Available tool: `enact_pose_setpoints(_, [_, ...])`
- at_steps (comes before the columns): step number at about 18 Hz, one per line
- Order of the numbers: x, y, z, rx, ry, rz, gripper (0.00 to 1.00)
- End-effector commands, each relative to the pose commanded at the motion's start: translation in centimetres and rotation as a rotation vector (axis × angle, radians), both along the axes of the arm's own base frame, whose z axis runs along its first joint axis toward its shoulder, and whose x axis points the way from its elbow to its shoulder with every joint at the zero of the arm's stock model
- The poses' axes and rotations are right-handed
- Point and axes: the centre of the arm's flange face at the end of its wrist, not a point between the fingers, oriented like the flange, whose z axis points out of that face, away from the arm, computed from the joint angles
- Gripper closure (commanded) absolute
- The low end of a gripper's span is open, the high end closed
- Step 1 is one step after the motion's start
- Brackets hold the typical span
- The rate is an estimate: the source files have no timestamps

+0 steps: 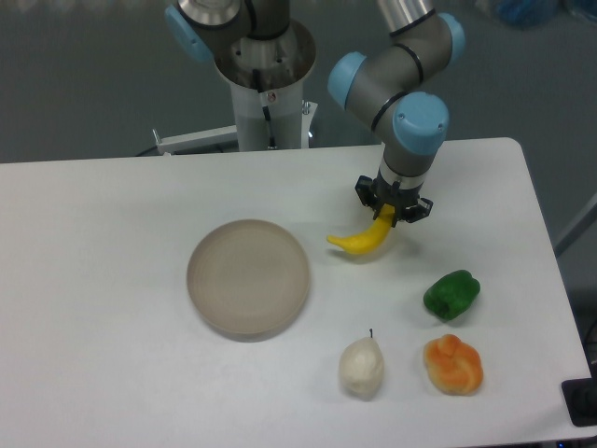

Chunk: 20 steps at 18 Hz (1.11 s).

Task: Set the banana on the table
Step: 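Lower the banana onto the table beside the plate, then open the gripper to release the banana and raise it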

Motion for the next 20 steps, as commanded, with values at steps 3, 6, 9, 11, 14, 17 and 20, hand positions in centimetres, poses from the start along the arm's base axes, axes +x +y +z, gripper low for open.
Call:
enact_pose_setpoints(3, [-0.1, 0.1, -0.2, -0.002, -0.003, -0.002, 0.66])
enact_pose_setpoints(6, [-0.1, 0.1, -0.2, -0.002, -0.003, -0.003, 0.65])
enact_pose_setpoints(9, [-0.3, 0.2, 0.0, 0.001, 0.003, -0.005, 0.49])
enact_pose_setpoints(11, [-0.5, 0.3, 0.3, 0.006, 0.009, 0.000, 0.32])
enact_pose_setpoints(14, [-1.1, 0.7, 1.2, 0.020, 0.027, 0.000, 0.17])
enact_pose_setpoints(17, [-2.0, 1.3, 2.9, 0.042, 0.056, 0.003, 0.04])
enact_pose_setpoints(20, [-3.3, 2.3, 5.1, 0.073, 0.097, 0.001, 0.00])
